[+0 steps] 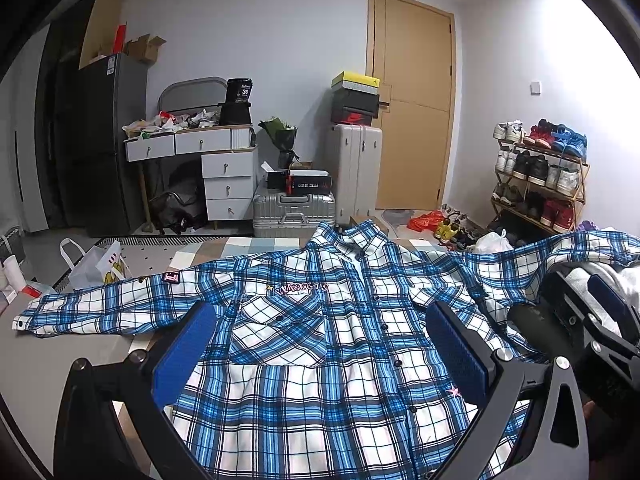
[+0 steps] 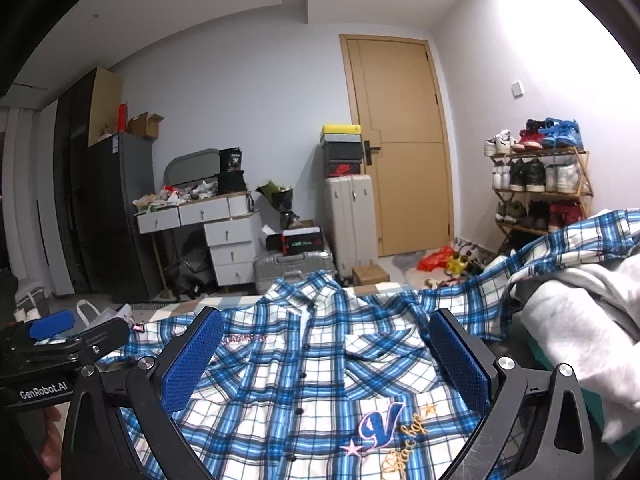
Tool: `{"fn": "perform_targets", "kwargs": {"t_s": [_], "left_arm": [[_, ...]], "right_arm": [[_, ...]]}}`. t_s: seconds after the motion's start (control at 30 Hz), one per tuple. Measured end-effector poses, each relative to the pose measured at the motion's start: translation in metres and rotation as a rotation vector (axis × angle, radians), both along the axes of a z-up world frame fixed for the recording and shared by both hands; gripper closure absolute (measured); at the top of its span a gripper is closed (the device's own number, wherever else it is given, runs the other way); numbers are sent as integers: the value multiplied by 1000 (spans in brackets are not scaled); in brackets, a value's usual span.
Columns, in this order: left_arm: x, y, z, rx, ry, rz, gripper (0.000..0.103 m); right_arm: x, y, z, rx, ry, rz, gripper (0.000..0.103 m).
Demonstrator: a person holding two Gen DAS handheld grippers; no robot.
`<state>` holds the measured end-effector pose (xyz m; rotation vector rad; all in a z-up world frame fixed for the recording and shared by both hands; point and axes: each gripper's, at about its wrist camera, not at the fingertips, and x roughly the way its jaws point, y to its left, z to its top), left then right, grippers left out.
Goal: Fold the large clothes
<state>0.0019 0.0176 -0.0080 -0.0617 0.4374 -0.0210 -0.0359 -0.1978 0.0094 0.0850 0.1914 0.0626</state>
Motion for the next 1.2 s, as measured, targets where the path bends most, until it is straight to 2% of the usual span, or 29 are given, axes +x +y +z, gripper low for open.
{"fn": "perform_targets", "kwargs": {"t_s": [1.2], "left_arm": [[2,-2,-2,5,20,14,1]], "right_arm": [[0,1,1,1,14,20,0]]}}
